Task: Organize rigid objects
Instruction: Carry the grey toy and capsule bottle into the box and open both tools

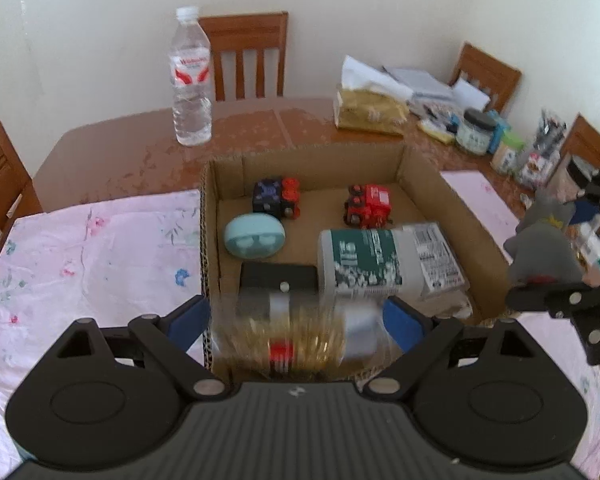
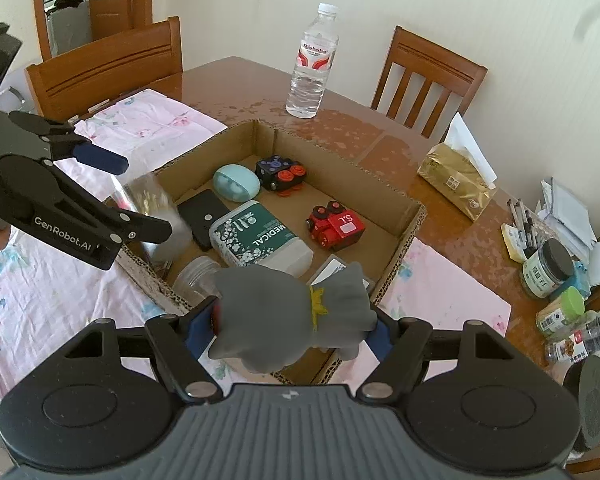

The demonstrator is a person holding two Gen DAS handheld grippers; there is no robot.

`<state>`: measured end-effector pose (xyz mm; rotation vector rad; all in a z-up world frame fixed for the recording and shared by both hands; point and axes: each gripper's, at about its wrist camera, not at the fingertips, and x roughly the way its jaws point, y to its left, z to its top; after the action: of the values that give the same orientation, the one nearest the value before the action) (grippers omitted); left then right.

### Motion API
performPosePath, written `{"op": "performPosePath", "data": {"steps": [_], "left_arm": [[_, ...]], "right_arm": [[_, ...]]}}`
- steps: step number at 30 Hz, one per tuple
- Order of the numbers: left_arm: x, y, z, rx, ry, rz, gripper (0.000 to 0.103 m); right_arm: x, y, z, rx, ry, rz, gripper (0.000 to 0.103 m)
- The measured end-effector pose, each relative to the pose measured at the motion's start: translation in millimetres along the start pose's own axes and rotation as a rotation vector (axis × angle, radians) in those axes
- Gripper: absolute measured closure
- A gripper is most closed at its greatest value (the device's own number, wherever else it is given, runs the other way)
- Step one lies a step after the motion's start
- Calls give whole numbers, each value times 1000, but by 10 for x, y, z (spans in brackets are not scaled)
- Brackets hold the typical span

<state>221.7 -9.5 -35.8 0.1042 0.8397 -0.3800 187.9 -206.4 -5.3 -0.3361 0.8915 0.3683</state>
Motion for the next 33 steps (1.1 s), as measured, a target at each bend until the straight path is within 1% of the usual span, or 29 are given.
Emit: {"op": "performPosePath", "data": {"steps": [3,5,10,14,17,21,27,28,29,30,32,33], "left_arm": [[-64,-8,8,-6,-32,34,7],[-129,-9,7,-10,-54,66,2],[-337,-28,-69,-7,-115,157,1],[-514,10,-161,-51,-136,183,1],[-622,57,-236,-98,-144,193,1],[-704,115,-328,-134,-137,238,1],[-813,168,-467,-154,-129,299,1],[-832,176,-485,-157,-127,304,1],[-848,181,-499,-160,-126,308,1],[-864,186,-514,-163,-127,310,1],[-886,197,-538,-167,-126,318,1],[-891,202,-545,-169,-124,324,1]], "right_arm": [[43,-23,37,-7,4,6,24],[72,-39,76,-11,3,13,24],[196,-83,286,0,-8,40,24],[368,-119,518,26,-8,61,24],[545,-122,726,45,-1,70,24],[811,-89,946,48,30,63,24],[1131,-38,1124,62,74,68,23],[1170,-23,1140,61,80,70,22],[1193,-8,1149,60,81,69,15],[1206,12,1154,57,81,64,6],[1192,43,1158,52,74,65,0],[1163,54,1155,51,61,67,0]]}}
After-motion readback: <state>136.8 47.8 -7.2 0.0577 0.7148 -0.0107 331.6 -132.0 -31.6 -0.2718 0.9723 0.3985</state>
